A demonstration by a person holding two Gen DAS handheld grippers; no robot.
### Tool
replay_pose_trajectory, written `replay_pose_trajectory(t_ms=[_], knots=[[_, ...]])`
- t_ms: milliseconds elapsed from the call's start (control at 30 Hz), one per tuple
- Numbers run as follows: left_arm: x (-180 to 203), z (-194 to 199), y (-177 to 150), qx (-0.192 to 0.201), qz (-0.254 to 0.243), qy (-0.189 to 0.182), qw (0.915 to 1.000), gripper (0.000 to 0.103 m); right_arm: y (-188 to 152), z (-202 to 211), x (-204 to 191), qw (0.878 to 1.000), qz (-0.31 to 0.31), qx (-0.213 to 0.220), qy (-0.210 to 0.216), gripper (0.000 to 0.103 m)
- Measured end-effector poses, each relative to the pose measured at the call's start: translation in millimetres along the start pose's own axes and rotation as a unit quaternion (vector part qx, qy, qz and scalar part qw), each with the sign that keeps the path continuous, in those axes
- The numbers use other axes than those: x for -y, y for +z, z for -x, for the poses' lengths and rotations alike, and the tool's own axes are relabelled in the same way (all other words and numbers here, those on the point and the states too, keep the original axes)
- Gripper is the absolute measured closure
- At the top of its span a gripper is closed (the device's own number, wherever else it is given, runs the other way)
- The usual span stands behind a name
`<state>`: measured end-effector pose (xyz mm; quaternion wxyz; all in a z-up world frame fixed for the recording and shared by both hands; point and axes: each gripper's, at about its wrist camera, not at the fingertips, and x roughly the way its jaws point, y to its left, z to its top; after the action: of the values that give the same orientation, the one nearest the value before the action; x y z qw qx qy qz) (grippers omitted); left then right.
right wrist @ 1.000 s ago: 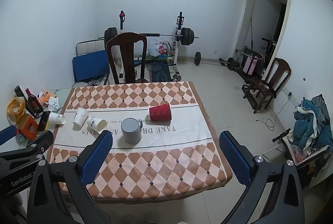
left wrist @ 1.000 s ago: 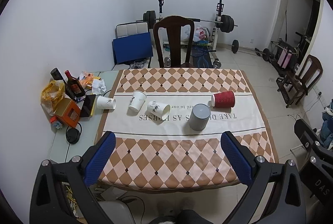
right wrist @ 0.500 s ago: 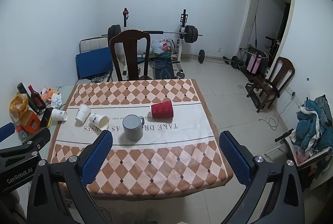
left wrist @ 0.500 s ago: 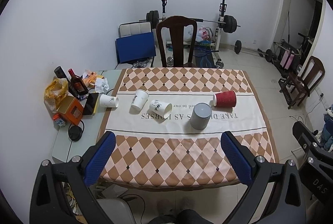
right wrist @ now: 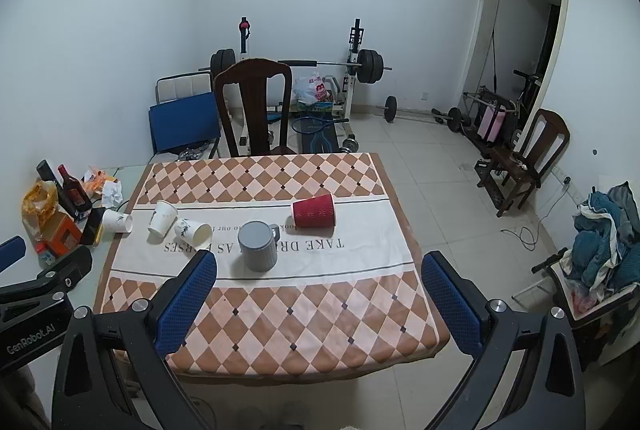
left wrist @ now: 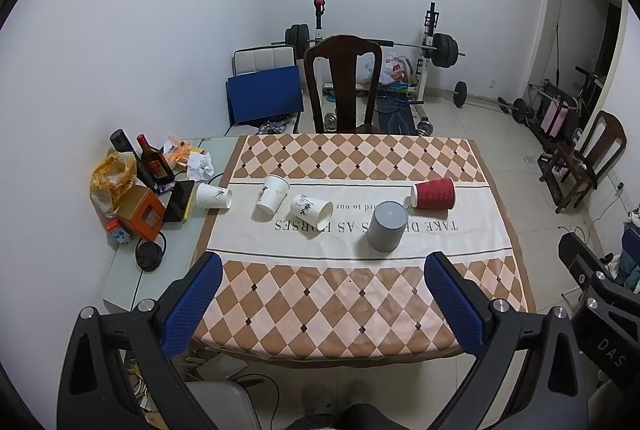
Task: Flip cup upside down
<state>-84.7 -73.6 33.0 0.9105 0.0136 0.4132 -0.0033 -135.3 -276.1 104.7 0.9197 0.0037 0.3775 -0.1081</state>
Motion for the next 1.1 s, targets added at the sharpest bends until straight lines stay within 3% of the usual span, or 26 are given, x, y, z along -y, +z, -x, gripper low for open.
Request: replay_pose_trajectory(t_ms=[1100], knots=[[-1.2, 4.9, 2.0, -0.002, 0.003, -0.002, 1.0, 0.0, 8.7, 4.4, -1.7, 1.0, 0.002, -0.002, 0.005, 0.0]])
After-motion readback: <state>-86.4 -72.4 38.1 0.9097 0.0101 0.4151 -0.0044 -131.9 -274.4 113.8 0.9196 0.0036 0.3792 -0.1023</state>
